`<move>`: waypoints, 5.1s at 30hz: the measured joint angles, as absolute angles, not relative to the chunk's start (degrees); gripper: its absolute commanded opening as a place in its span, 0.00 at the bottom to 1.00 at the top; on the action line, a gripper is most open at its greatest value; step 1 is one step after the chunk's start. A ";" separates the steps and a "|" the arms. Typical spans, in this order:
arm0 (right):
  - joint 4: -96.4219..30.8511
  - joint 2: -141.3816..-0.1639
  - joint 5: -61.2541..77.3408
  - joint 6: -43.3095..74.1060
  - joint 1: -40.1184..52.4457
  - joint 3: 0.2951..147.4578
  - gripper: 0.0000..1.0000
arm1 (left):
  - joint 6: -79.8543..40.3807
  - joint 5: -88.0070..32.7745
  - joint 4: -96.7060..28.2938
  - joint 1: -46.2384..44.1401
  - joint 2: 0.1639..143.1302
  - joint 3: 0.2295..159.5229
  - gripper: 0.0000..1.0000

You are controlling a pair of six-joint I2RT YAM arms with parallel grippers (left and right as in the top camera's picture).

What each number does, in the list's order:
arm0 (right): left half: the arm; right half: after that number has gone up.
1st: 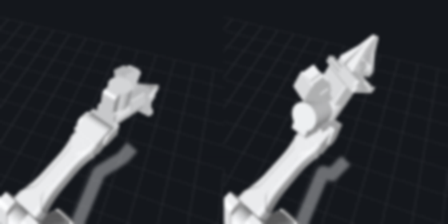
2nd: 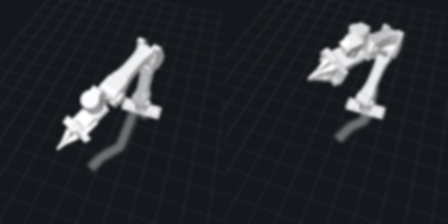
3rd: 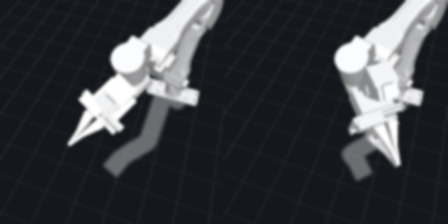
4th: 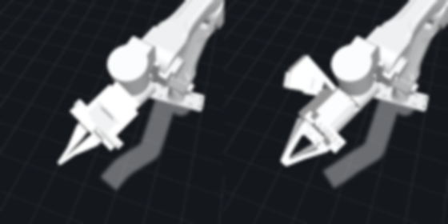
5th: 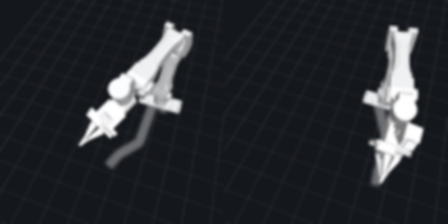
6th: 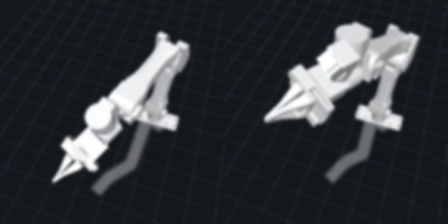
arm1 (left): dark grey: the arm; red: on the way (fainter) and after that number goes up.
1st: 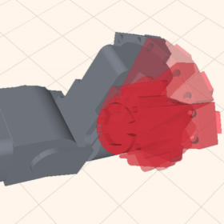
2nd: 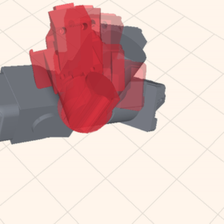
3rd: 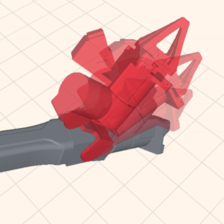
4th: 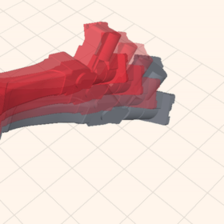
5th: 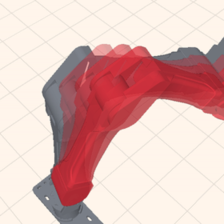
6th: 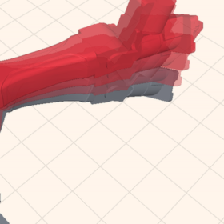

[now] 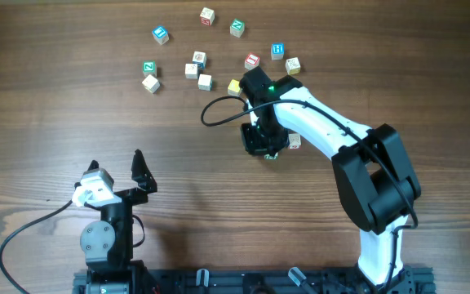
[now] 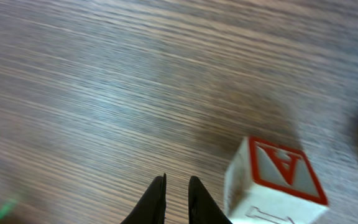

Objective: Form a horizontal line

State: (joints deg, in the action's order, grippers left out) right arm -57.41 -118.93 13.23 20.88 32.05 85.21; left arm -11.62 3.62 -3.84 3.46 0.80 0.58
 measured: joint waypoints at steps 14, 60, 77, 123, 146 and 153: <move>-57.63 -118.93 1.89 21.87 32.05 85.21 0.16 | -11.60 3.62 -3.86 3.46 0.80 0.58 1.00; -65.71 -118.93 2.85 24.58 32.05 83.59 0.04 | -11.60 3.62 -3.86 3.46 0.80 0.58 1.00; -64.20 -118.93 0.99 24.67 32.05 83.59 0.04 | -11.60 3.62 -3.86 3.46 0.80 0.58 1.00; -64.16 -118.93 -0.75 24.18 32.05 83.59 0.04 | -11.60 3.62 -3.86 3.46 0.80 0.58 1.00; -56.58 -118.93 1.63 23.62 32.05 83.48 0.04 | -11.60 3.62 -3.86 3.46 0.80 0.58 1.00; -56.49 -118.93 -2.11 24.01 32.05 83.48 0.05 | -11.62 3.62 -3.84 3.46 0.80 0.58 1.00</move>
